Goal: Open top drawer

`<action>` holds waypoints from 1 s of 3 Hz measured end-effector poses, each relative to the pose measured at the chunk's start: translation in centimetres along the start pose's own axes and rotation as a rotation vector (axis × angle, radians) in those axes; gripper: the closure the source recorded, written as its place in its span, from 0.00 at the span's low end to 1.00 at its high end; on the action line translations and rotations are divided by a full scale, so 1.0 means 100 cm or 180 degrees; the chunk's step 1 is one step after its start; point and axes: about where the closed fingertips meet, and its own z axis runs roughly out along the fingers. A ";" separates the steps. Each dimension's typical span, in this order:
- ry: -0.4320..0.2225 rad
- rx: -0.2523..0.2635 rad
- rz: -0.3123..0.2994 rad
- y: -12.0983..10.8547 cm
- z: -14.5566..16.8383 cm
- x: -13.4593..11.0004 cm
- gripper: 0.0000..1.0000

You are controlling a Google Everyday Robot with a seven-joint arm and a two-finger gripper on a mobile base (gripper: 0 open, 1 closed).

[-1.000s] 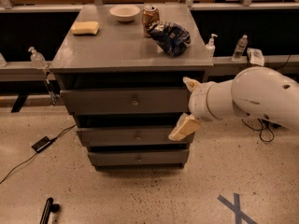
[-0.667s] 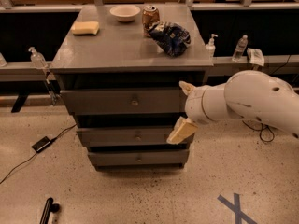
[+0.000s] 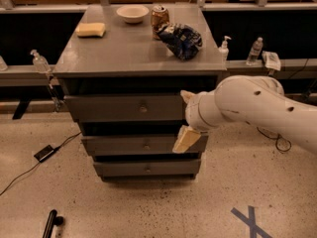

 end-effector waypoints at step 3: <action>0.0282 -0.0110 -0.0344 -0.013 0.032 -0.001 0.00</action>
Offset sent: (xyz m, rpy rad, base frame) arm 0.0227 0.0070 -0.0156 -0.1021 0.0110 0.0372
